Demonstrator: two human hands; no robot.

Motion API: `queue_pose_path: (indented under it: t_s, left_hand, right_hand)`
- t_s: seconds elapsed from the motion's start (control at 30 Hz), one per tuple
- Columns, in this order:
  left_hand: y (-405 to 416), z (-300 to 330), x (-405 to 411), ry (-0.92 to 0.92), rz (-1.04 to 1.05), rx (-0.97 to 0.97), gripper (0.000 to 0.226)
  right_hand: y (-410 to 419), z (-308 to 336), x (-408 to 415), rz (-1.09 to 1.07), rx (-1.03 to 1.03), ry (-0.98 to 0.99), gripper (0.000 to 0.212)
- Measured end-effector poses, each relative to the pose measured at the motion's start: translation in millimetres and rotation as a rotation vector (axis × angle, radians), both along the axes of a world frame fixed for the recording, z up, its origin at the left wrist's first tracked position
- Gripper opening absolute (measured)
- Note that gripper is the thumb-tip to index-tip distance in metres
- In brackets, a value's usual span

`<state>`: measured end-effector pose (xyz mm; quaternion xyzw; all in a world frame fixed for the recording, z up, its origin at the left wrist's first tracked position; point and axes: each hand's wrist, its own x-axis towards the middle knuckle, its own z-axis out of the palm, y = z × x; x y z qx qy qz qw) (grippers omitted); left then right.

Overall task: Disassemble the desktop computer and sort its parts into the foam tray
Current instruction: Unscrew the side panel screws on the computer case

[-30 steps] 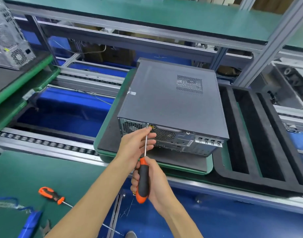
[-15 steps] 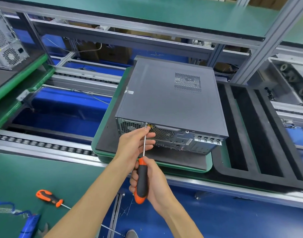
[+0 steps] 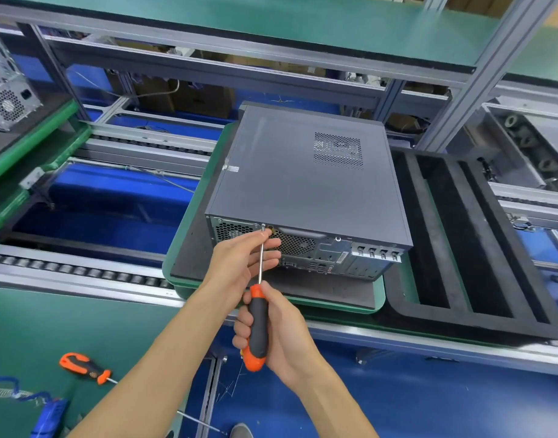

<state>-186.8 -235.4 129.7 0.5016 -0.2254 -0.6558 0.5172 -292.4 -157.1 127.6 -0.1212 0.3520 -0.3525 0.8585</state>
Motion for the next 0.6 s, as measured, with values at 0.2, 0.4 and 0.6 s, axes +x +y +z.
queue_pose_path:
  t_s: [0.2, 0.4, 0.6]
  left_hand:
    - [-3, 1, 0, -0.022, -0.045, -0.007, 0.027]
    - [2, 2, 0, -0.125, -0.031, 0.050, 0.030]
    - [-11, 13, 9, -0.027, -0.016, 0.138, 0.055]
  right_hand:
    - [9, -2, -8, -0.099, 0.130, -0.371, 0.034]
    - [10, 2, 12, -0.100, -0.015, 0.306, 0.038]
    - [8, 12, 14, -0.093, 0.037, 0.246, 0.044]
